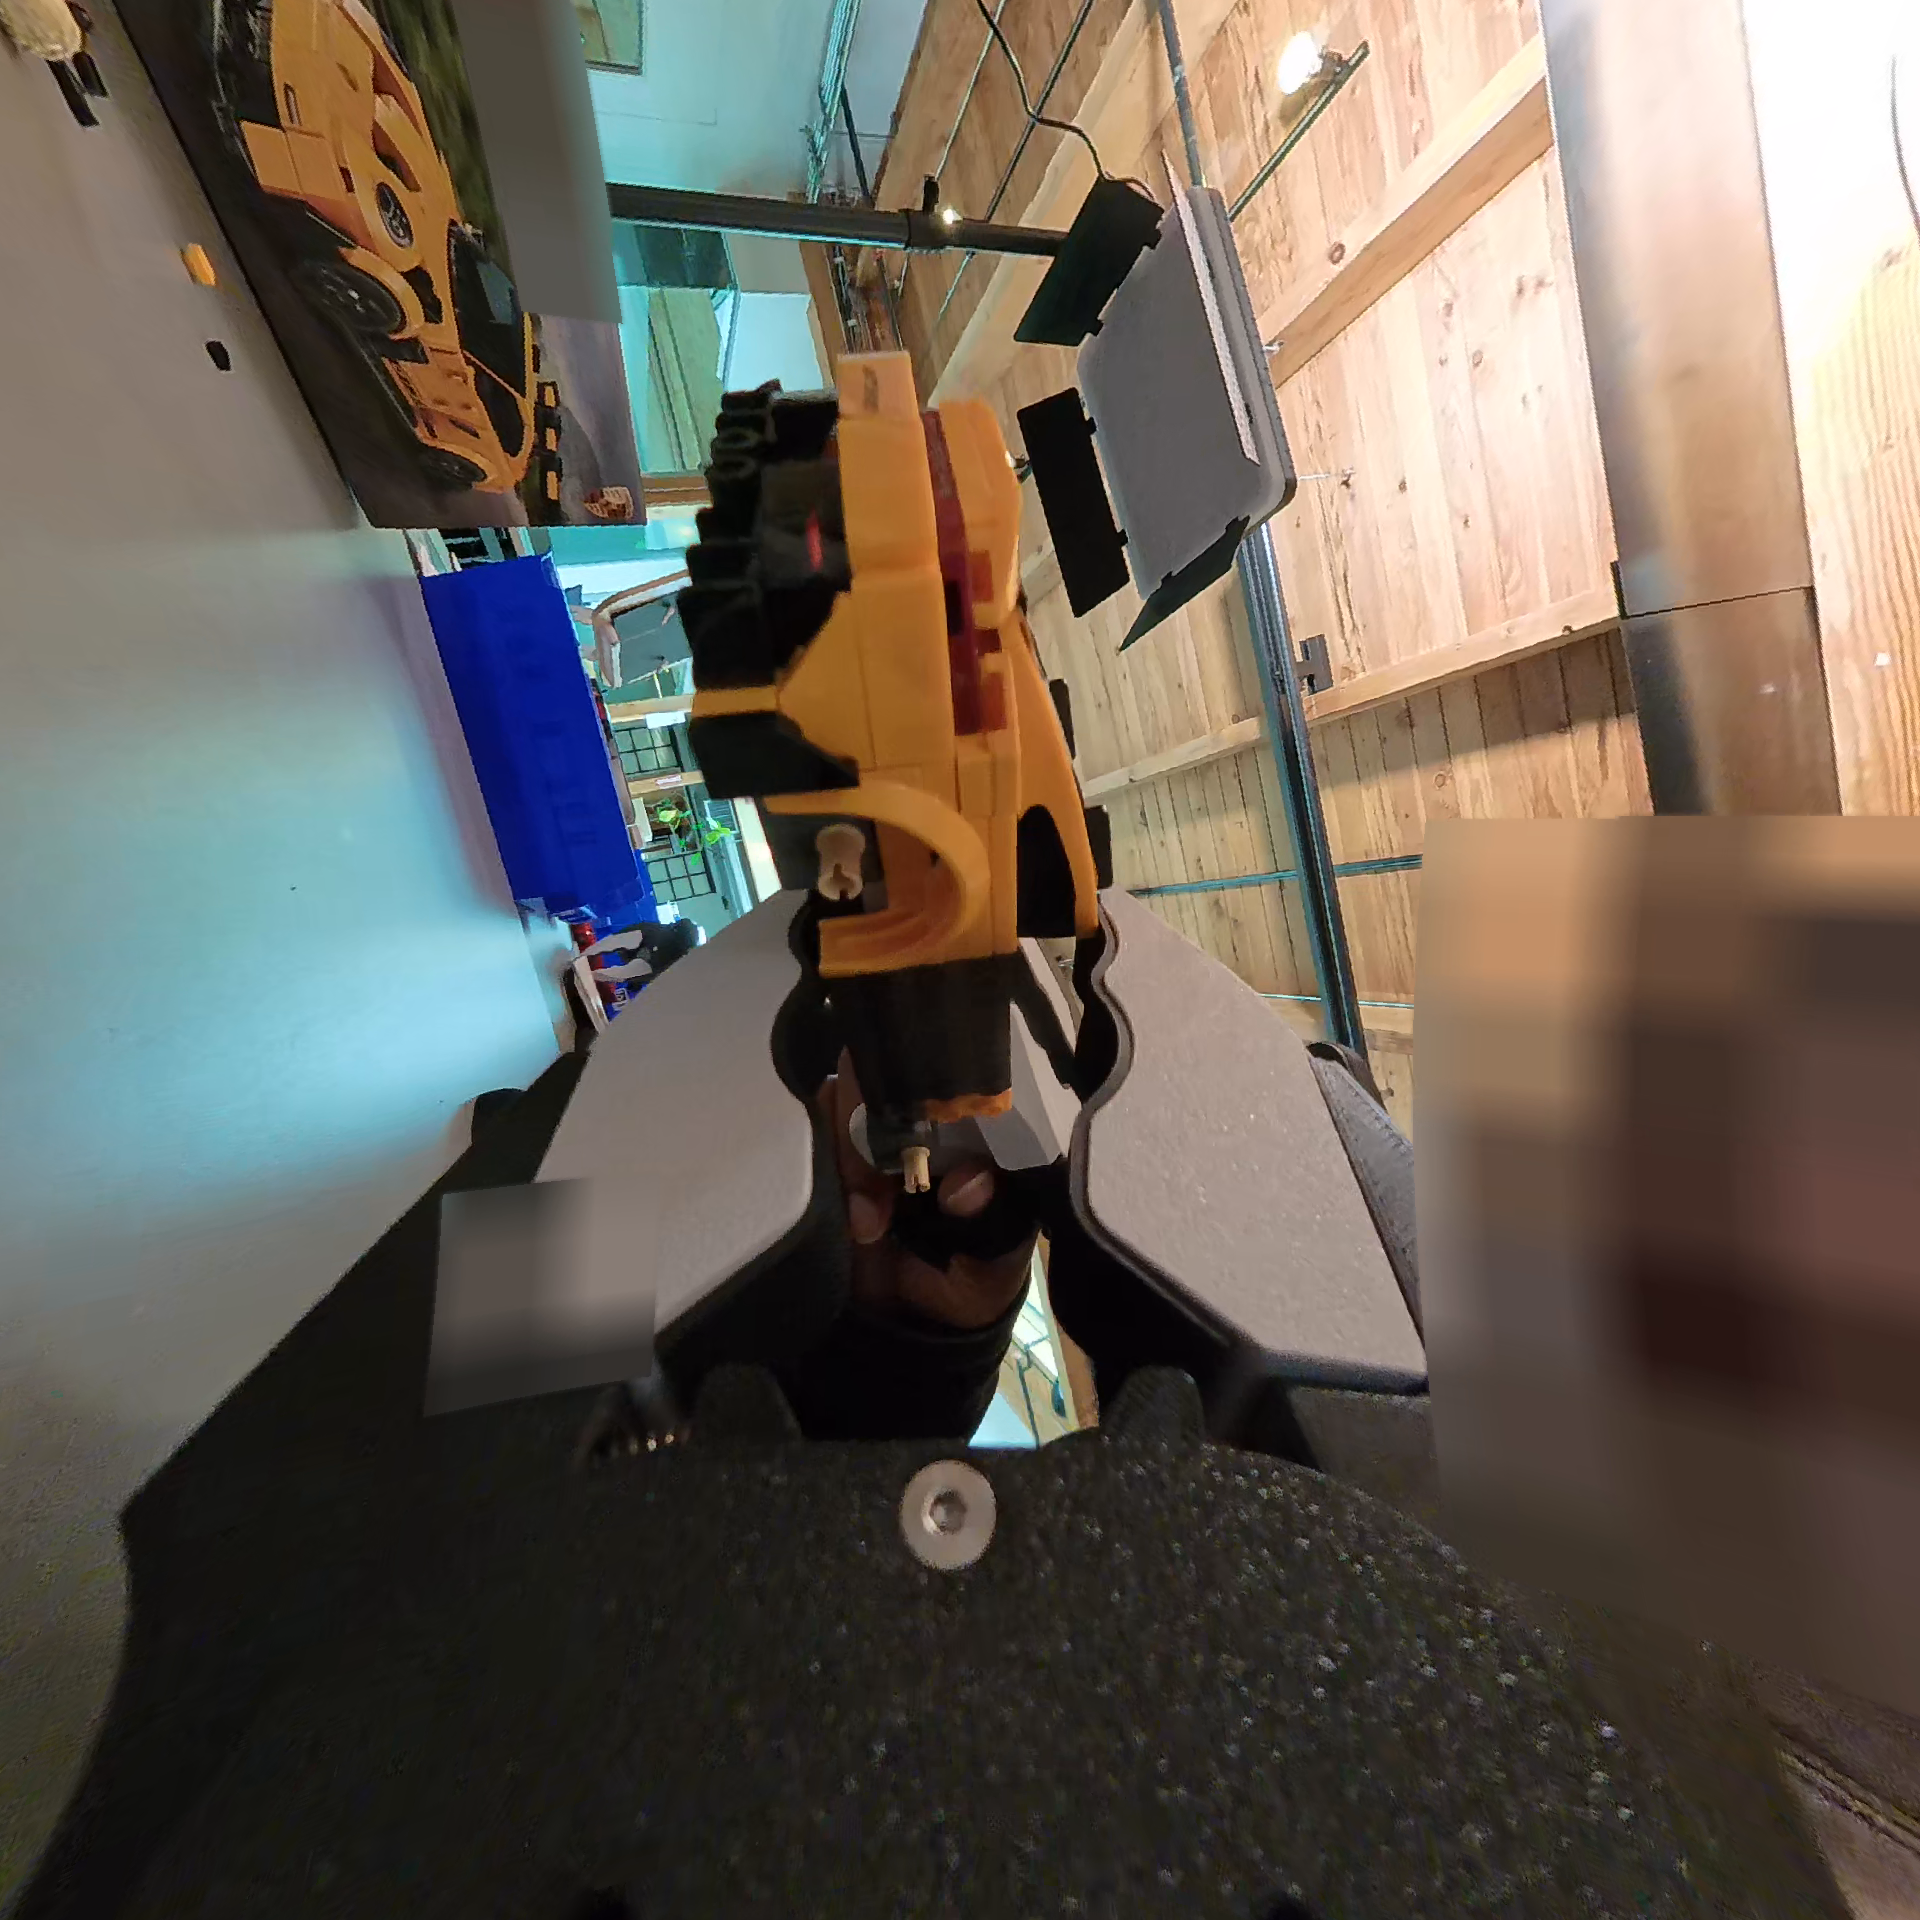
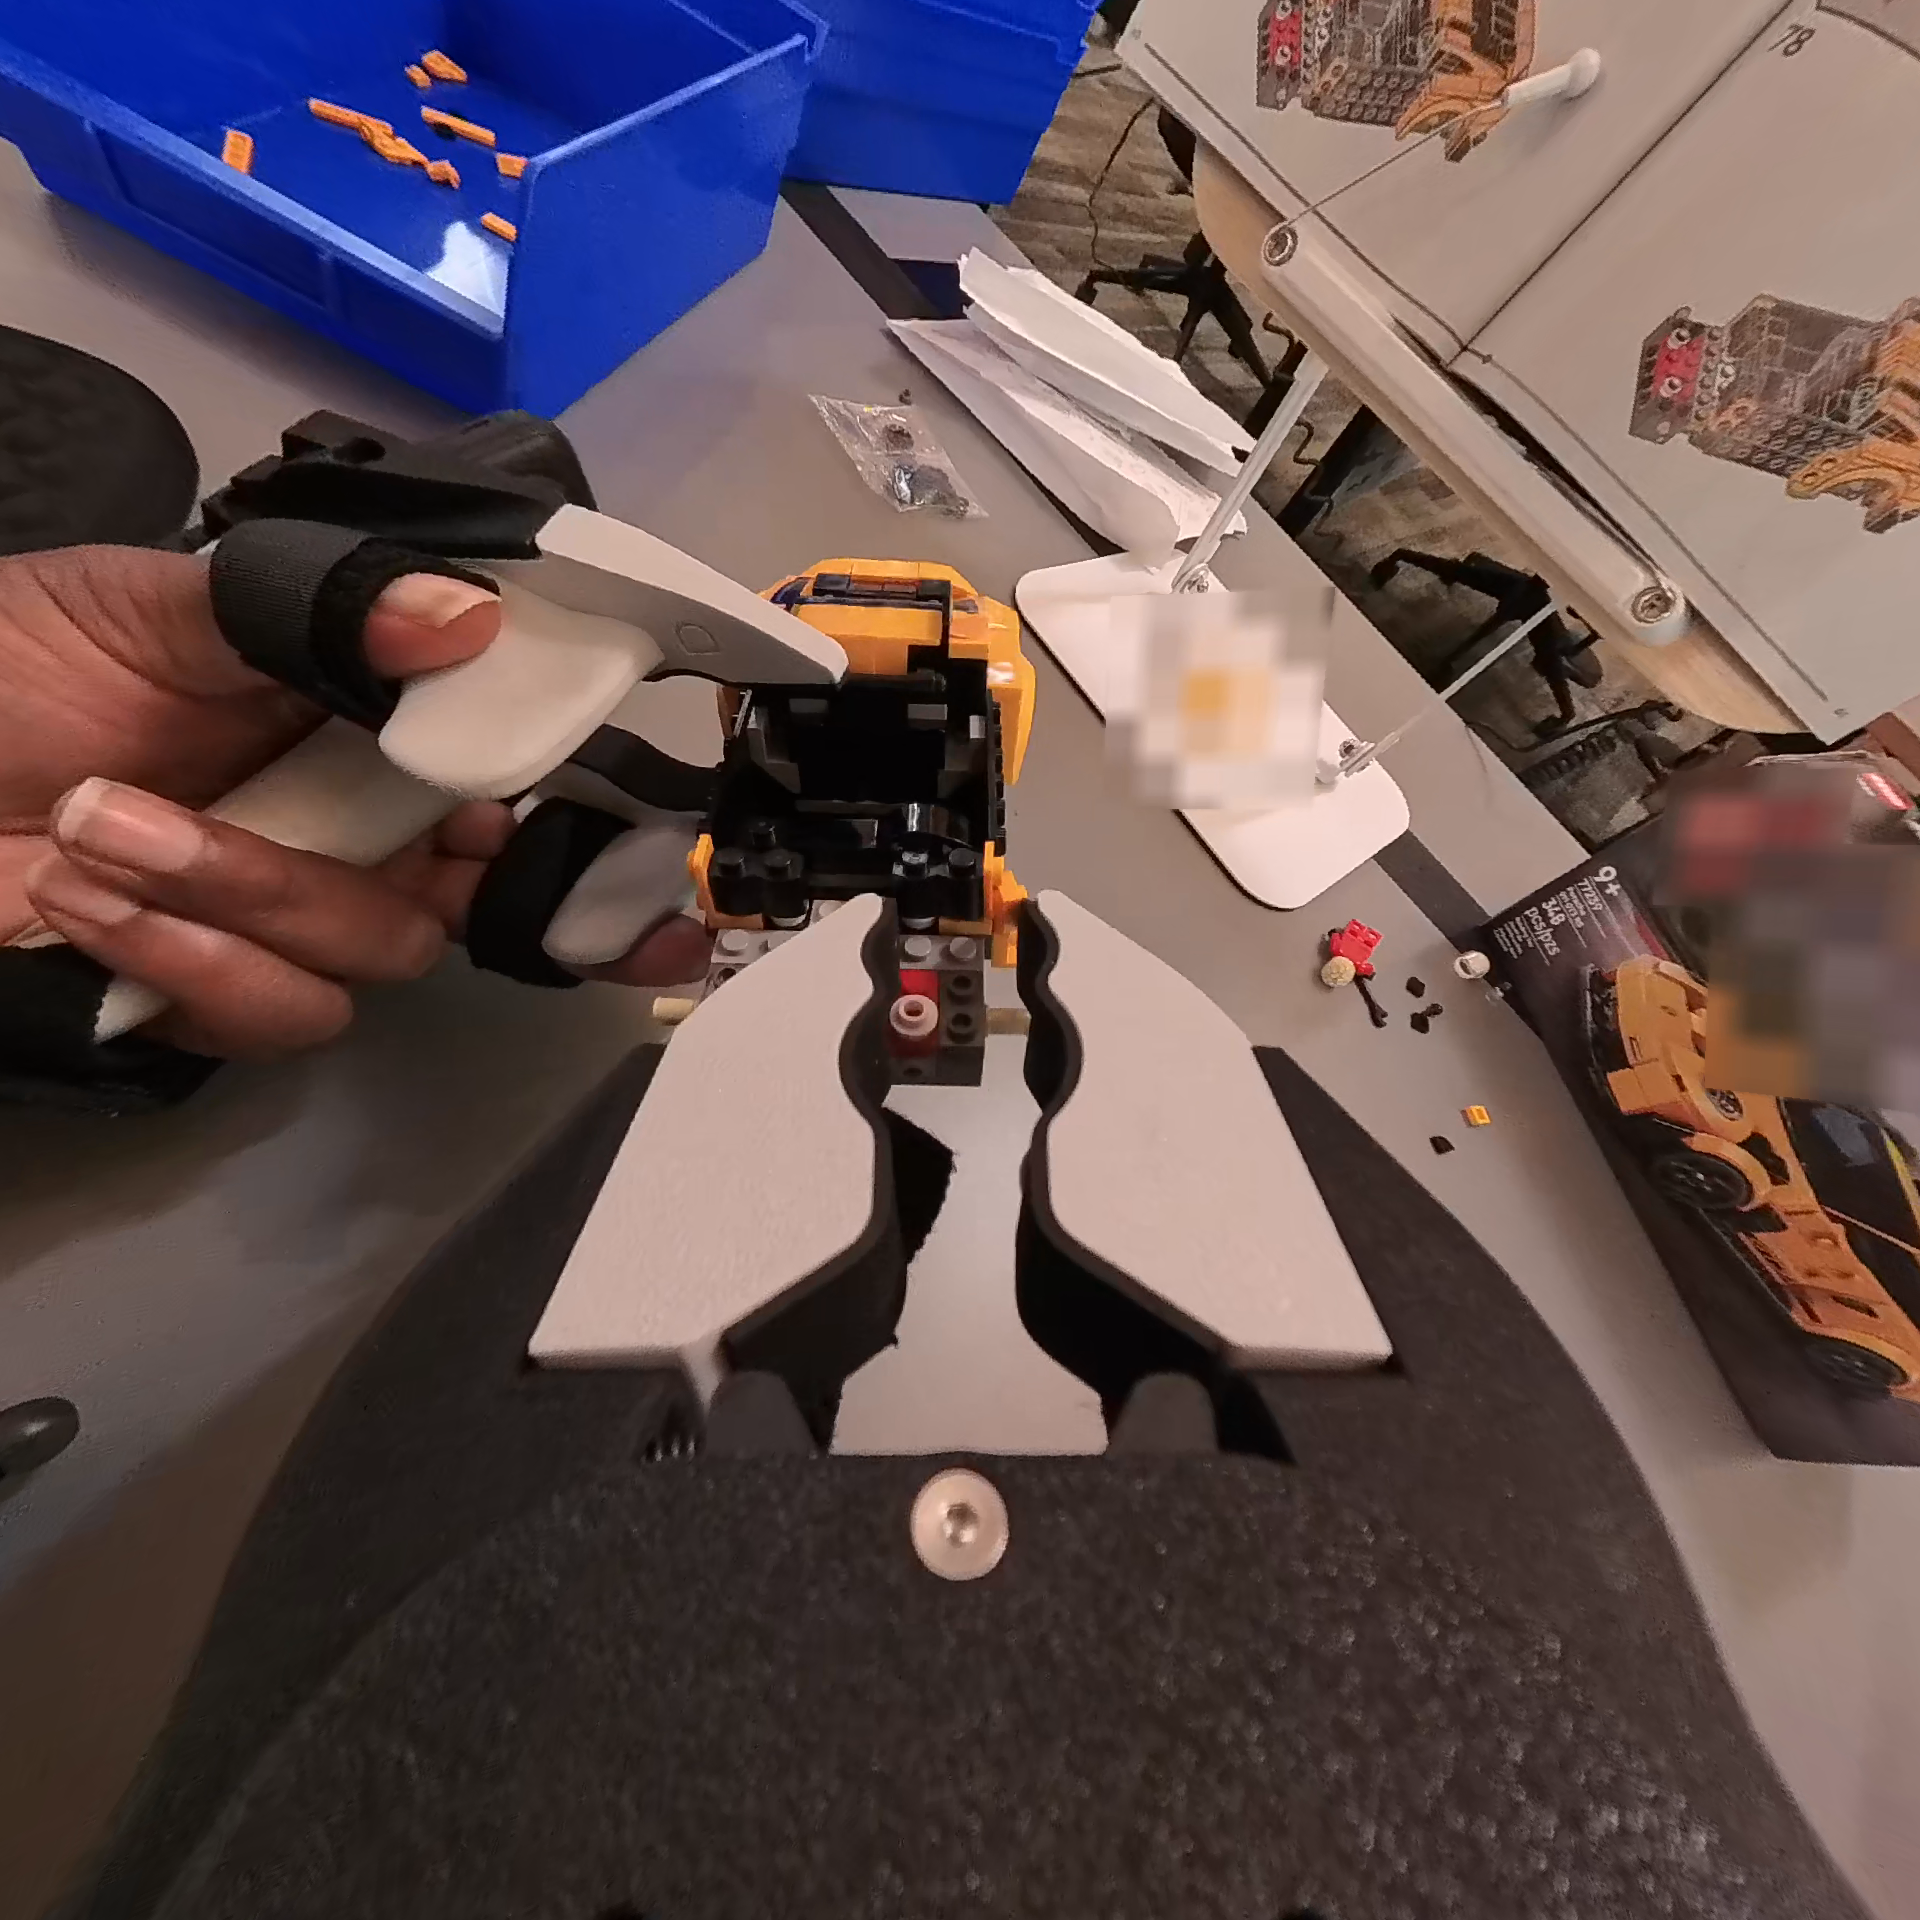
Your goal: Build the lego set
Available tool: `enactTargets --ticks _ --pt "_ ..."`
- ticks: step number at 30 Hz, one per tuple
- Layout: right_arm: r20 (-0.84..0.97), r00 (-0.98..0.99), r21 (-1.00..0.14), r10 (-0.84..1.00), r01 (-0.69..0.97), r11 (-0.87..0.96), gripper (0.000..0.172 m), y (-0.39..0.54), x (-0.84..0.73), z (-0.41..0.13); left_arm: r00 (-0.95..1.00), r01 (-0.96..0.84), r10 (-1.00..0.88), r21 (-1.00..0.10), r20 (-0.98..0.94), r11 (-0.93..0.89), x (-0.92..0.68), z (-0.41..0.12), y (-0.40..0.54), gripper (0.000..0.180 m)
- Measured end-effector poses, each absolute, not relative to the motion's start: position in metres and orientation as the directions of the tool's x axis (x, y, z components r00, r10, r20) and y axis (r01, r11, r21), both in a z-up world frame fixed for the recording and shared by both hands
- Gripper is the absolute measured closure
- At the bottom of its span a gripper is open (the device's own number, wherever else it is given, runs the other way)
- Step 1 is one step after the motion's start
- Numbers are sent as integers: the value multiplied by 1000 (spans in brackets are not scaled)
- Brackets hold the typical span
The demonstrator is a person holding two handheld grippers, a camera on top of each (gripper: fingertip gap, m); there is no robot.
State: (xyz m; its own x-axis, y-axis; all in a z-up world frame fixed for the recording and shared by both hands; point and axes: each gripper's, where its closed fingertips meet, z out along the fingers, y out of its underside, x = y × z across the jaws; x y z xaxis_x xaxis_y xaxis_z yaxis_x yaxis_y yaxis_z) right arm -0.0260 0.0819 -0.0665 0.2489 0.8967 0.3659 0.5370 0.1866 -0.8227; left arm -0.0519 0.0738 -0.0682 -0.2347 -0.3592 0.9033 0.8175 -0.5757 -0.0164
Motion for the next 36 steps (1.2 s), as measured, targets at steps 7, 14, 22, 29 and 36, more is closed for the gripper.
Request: enactTargets --ticks 7,14,22,29,36 --pt "356 252 -832 900 524 182 150 82 -25 -66 -230 806 -361 -31 904 -592 -48 -69 73 137" --pt "358 256 -835 898 517 186 151 82 -24 -65 -210 802 -372 -58 904 -594 -47 -67 73 136" --pt "374 253 -839 892 503 209 150 81 -22 -62 -203 796 -388 -78 899 -600 -46 -66 73 136" --pt "387 247 -837 888 497 227 143 81 -21 -62 -178 797 -395 -103 901 -595 -46 -67 73 136" --pt "383 212 -837 899 492 240 139 79 -23 -68 -129 792 -400 -148 907 -592 -44 -70 72 136"
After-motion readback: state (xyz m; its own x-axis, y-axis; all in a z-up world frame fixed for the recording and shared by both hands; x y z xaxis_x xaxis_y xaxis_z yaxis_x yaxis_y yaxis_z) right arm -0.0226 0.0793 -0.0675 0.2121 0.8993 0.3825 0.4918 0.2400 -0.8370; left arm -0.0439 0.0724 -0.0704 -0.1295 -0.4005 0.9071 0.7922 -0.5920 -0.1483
